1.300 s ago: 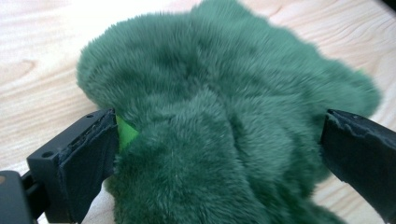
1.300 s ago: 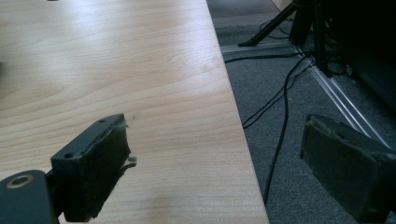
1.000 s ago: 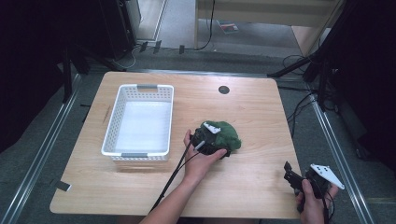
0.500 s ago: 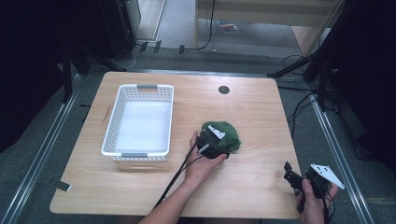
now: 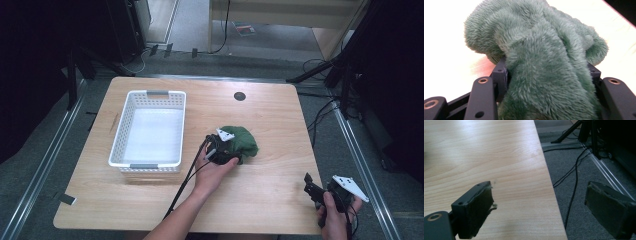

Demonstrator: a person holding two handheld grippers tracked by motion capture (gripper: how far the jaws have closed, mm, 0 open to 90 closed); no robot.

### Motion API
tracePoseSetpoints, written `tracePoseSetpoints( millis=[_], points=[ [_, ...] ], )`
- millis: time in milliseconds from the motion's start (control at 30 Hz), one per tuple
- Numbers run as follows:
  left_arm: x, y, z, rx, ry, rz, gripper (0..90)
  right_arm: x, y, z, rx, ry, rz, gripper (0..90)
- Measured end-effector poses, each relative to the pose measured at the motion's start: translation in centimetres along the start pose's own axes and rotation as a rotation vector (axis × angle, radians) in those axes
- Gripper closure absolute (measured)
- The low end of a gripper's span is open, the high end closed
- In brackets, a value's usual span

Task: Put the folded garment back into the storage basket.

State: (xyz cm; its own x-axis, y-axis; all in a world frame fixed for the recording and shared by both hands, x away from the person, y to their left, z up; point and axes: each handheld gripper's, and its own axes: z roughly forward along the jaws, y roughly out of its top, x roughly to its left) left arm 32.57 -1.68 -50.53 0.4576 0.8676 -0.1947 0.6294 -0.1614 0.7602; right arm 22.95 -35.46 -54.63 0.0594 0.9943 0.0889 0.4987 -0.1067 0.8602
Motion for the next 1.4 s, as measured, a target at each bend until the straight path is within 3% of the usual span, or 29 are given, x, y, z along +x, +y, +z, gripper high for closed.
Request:
tracePoseSetpoints(
  millis=[333,733,1133,1400],
  points=[
    [0.5,1.8,-3.9,-0.067,-0.060,0.006,42.7,0.1,0.0,0.0,0.001,-0.003,0.000,8.1],
    [2.6,3.0,-7.7,-0.153,-0.072,0.001,43.2,0.1,0.0,0.0,0.002,-0.007,-0.008,8.1],
    [4.8,4.1,-10.2,-0.213,-0.041,-0.024,44.4,0.1,0.0,0.0,0.000,-0.010,-0.009,8.1],
    [7.4,4.3,-11.6,-0.235,0.004,-0.049,44.5,0.1,0.0,0.0,0.001,-0.011,-0.007,8.1]
  ],
)
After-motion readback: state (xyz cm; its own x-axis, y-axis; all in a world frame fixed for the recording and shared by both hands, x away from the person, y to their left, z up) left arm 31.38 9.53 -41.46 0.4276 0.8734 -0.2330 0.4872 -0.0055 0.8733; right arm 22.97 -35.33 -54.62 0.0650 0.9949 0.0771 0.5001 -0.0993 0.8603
